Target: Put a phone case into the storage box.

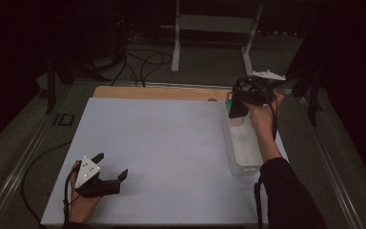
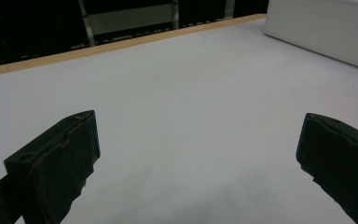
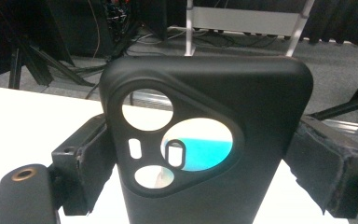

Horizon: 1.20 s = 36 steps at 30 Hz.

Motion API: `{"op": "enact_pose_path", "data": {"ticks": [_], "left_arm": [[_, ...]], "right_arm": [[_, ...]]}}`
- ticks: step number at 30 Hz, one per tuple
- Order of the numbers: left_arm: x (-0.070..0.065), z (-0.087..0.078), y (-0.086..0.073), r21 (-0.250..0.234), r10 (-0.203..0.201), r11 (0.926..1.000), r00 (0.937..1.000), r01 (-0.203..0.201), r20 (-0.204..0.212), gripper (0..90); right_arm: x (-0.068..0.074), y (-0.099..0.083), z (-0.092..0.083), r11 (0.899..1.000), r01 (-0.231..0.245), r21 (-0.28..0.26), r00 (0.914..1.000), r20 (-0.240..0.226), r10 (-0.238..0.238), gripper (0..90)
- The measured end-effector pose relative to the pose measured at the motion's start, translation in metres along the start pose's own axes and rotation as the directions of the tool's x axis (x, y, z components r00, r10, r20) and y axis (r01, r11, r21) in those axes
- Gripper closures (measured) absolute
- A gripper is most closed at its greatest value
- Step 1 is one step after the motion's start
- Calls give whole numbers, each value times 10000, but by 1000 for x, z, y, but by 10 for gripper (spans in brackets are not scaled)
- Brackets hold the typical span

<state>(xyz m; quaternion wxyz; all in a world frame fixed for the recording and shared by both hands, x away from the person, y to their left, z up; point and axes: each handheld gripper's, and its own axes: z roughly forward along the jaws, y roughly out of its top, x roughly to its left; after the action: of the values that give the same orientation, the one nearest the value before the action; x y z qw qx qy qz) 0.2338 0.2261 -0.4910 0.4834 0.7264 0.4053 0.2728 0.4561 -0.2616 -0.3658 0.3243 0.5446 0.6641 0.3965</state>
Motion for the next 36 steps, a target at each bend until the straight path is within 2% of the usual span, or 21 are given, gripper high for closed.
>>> {"op": "enact_pose_path", "data": {"ticks": [23,36], "left_arm": [[1,0,0,-12,-9,10000,10000,9,-39,1],[1,0,0,-6,-26,10000,10000,26,-40,1]], "right_arm": [[-3,-21,15,9990,-142,412,9999,58,140,133],[-5,-34,28,9964,-452,719,9989,177,441,132]]}}
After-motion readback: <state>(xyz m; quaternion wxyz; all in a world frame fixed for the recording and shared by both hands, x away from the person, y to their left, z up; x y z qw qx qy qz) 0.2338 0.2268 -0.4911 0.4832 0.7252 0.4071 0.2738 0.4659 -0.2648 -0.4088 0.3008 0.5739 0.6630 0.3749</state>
